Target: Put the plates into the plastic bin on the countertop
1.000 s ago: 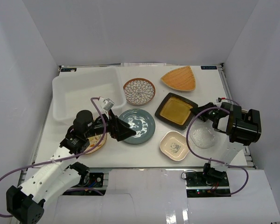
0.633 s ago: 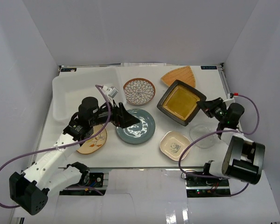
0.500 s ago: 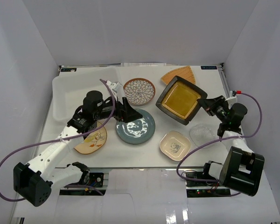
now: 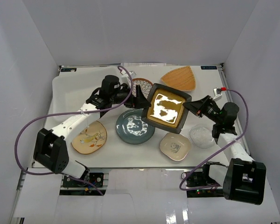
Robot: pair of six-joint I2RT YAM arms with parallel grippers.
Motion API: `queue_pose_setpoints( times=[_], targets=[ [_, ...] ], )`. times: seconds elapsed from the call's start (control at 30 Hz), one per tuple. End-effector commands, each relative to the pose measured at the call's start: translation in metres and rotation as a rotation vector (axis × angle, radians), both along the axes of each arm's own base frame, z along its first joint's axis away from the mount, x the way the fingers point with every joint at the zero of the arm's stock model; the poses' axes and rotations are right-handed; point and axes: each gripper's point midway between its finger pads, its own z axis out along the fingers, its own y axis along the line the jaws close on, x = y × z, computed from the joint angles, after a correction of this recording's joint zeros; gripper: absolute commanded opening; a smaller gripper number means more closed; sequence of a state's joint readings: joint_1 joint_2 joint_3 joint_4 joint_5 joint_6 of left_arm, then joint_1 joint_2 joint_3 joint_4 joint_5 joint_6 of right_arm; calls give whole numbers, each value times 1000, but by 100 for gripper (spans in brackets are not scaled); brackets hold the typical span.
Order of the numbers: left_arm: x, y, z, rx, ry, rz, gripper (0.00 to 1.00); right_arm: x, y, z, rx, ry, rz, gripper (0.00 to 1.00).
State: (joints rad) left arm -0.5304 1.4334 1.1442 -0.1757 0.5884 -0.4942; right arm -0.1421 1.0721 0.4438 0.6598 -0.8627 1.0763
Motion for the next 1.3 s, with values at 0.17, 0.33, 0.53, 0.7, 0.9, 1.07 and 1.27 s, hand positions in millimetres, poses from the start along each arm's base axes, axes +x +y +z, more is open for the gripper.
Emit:
queue_pose_setpoints(
  times=[0.17,0.33,0.53,0.7,0.9,1.07,1.27],
  targets=[
    [1,-16,-7,-76,7,-116,50,-9,35,46,45,-130,146,8],
    [-2,-10,-6,-86,7,-92,6,-4,39,34,50,-92,146,8],
    [6,0,18,-150,11,-23,0,-2,40,19,11,-58,143,73],
    [41,43,62,-285,6,110,0,-3,36,16,-75,-70,104,96],
    [83,131,112,-361,-36,353,0,-11,31,7,-142,-94,72,95],
    [105,232,78,-254,14,698,0,-10,42,-9,-244,-92,73,91],
    [115,290,24,-95,86,910,0,-4,76,-25,-385,-97,120,83]
  ],
)
